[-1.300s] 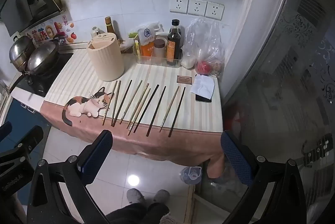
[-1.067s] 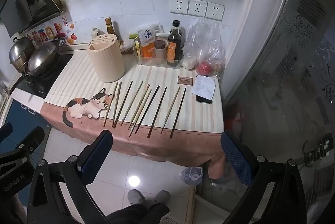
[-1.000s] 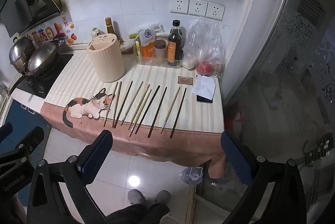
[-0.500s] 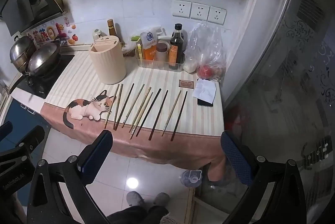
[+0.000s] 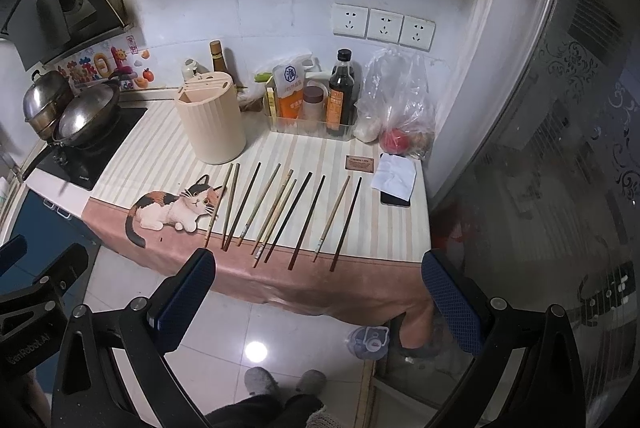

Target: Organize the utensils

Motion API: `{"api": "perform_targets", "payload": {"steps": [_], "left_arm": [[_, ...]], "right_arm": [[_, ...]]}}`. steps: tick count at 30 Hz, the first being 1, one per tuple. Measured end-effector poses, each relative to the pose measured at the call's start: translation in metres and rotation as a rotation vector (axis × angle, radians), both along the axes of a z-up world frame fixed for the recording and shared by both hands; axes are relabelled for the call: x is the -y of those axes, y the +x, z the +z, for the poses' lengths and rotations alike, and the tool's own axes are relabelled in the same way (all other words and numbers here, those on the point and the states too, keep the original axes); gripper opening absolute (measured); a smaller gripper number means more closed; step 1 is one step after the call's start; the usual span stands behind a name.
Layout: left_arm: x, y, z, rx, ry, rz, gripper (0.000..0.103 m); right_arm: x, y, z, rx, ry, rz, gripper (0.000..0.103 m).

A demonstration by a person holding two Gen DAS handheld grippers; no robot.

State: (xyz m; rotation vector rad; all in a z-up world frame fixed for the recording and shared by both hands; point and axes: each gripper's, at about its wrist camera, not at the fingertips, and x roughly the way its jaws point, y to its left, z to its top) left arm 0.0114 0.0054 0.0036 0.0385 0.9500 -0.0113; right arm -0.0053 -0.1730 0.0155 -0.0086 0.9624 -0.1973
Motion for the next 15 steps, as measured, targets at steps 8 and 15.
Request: {"api": "perform_targets", "payload": {"steps": [8,15], "left_arm": [[-0.007,-0.009,0.013,0.007,-0.005,0.001,0.103],[-0.007,-0.009,0.019,0.012,-0.002,0.002,0.103]], "right_arm": [[-0.002,-0.003,0.004,0.014,-0.003,0.006,0.103],[-0.003,-0.005,0.004,0.018,0.001,0.006,0.103]]}}
